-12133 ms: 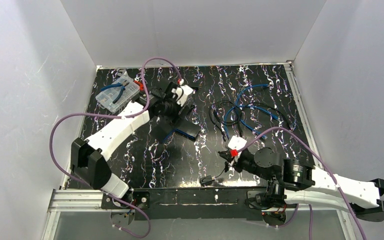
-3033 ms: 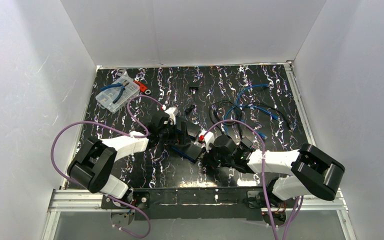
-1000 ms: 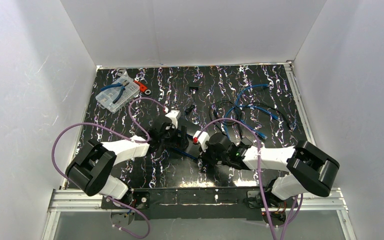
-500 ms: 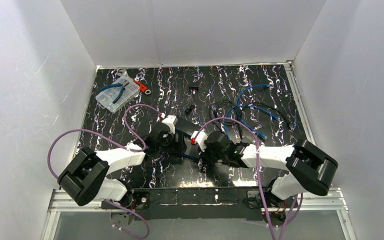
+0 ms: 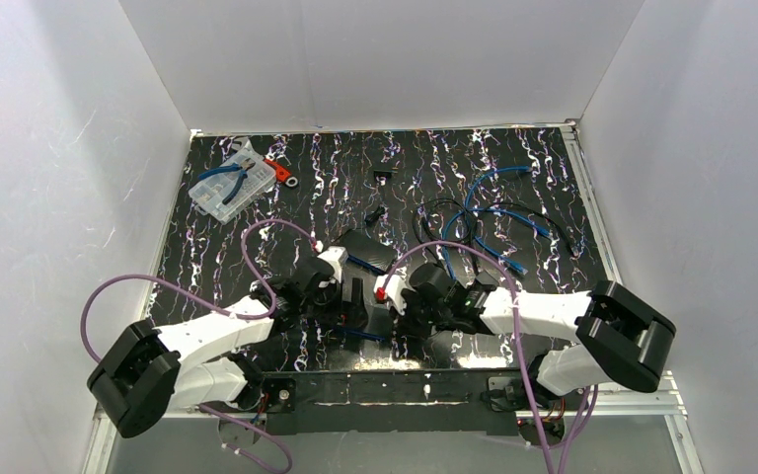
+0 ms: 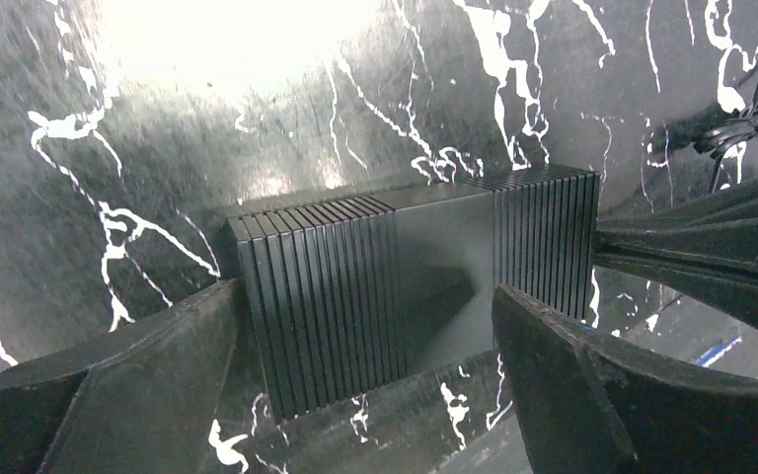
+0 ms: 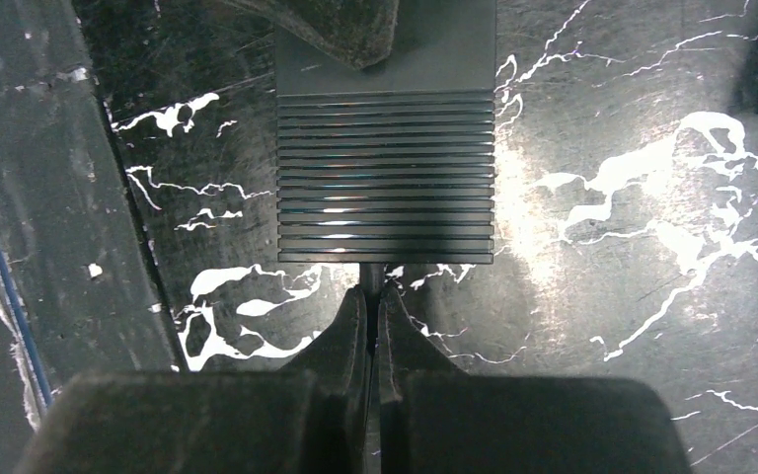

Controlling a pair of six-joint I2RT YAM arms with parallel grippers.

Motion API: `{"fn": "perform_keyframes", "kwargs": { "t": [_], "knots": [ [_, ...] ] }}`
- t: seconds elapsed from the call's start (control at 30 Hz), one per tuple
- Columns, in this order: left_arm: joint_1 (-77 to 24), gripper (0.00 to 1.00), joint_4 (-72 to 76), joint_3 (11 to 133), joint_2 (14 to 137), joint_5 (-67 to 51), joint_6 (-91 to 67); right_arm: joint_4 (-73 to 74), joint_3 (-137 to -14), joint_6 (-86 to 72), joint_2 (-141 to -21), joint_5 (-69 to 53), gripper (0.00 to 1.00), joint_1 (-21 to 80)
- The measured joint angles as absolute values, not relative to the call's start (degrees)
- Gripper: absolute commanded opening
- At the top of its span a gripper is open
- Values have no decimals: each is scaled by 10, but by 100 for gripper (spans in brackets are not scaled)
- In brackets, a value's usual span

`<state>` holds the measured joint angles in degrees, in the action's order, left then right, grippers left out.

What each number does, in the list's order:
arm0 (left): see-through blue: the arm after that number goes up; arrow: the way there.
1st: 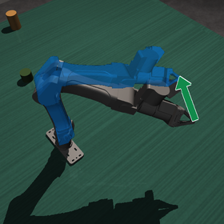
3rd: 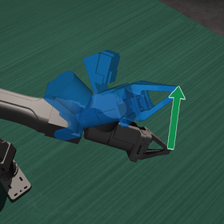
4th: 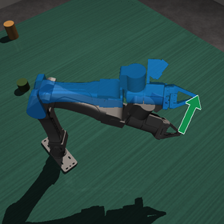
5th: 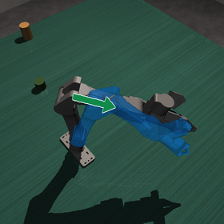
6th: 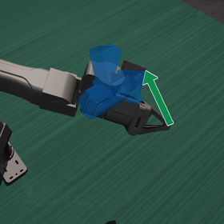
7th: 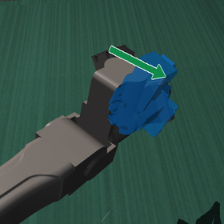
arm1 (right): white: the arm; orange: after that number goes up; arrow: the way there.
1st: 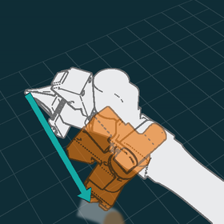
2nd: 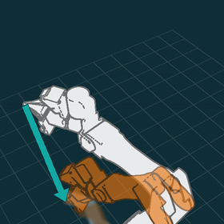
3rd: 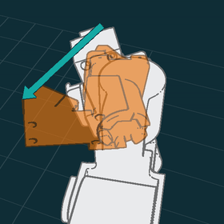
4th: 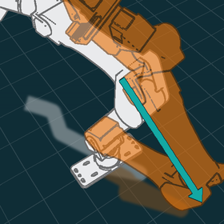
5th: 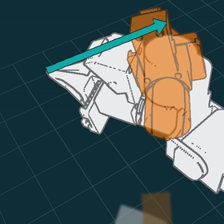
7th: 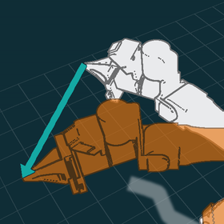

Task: Insert the plug into the switch port
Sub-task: Insert the power into the switch port.

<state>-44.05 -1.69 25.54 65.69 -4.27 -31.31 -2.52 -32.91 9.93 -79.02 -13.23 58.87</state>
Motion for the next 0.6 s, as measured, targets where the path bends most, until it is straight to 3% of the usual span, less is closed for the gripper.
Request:
{"fn": "perform_keyframes", "kwargs": {
  "t": [0.2, 0.33, 0.6],
  "knots": [
    [-448, 98, -83, 260, 630, -39, -341, -18, -317, 77, -755, -118, 33, 593],
    [-448, 98, -132, 260, 604, -28, -352, -11, -308, 54, -707, -81, 43, 594],
    [-448, 98, -181, 262, 557, 1, -360, 42, -310, -31, -627, 53, 50, 591]
  ]
}}
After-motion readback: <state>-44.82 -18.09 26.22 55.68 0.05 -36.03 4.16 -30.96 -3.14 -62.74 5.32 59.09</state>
